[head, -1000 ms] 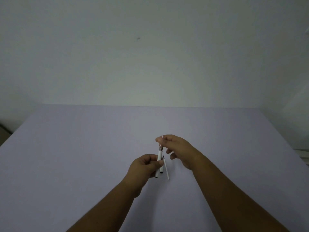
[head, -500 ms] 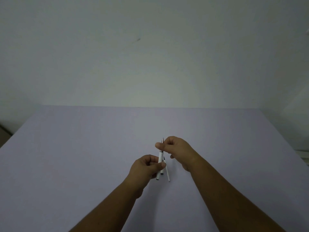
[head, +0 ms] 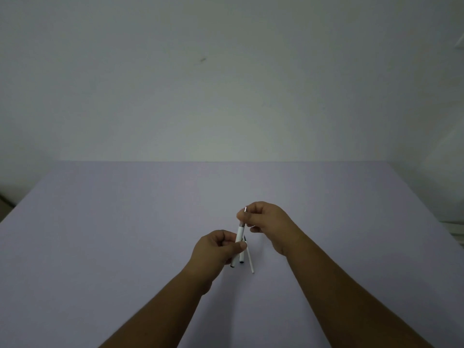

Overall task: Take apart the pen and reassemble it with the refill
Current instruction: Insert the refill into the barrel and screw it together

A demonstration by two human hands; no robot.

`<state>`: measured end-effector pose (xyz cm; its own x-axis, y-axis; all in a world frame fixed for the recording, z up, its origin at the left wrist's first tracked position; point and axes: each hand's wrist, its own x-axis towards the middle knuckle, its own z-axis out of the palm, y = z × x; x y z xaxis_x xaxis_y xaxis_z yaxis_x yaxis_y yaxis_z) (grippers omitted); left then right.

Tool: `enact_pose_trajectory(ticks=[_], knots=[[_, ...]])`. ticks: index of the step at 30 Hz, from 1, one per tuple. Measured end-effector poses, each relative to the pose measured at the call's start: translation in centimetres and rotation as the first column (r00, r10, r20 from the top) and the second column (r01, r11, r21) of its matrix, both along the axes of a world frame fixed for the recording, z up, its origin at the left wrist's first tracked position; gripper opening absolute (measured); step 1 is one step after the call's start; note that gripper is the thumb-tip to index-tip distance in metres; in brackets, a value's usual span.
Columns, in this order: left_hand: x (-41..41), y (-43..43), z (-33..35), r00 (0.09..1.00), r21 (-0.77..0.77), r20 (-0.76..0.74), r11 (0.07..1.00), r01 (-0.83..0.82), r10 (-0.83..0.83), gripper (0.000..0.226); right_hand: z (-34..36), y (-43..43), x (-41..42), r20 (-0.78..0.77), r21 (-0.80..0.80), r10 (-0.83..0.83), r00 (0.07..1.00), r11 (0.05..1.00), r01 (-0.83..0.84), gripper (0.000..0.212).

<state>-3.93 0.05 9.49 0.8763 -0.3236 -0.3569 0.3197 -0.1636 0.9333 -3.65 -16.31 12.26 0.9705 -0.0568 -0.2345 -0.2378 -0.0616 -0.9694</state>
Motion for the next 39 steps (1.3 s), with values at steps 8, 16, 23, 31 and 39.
enact_pose_trajectory(ticks=[8,16,23,31,39], knots=[[0.4,-0.4,0.1,1.000,0.007,-0.004,1.000,0.002,-0.002,0.010,0.2,-0.6,0.0,-0.002,0.033,0.044,0.999,0.998,-0.044,0.006],[0.1,-0.6,0.2,1.000,0.003,-0.002,1.000,0.007,-0.007,0.008,0.0,-0.9,-0.3,-0.011,0.016,0.071,0.997,0.997,-0.071,0.007],[-0.2,-0.6,0.5,1.000,0.001,-0.016,1.000,-0.014,0.014,0.013,0.1,-0.7,-0.6,-0.015,0.076,0.103,0.995,0.992,-0.101,0.013],[-0.3,-0.5,0.6,1.000,0.018,0.000,1.000,-0.005,0.005,0.011,-0.1,-0.7,-1.0,0.026,0.113,0.108,0.994,0.987,-0.111,0.016],[-0.3,-0.8,0.7,1.000,-0.014,-0.021,1.000,0.011,-0.012,0.014,0.0,-0.5,-0.8,0.007,0.081,0.087,0.996,0.993,-0.088,0.012]])
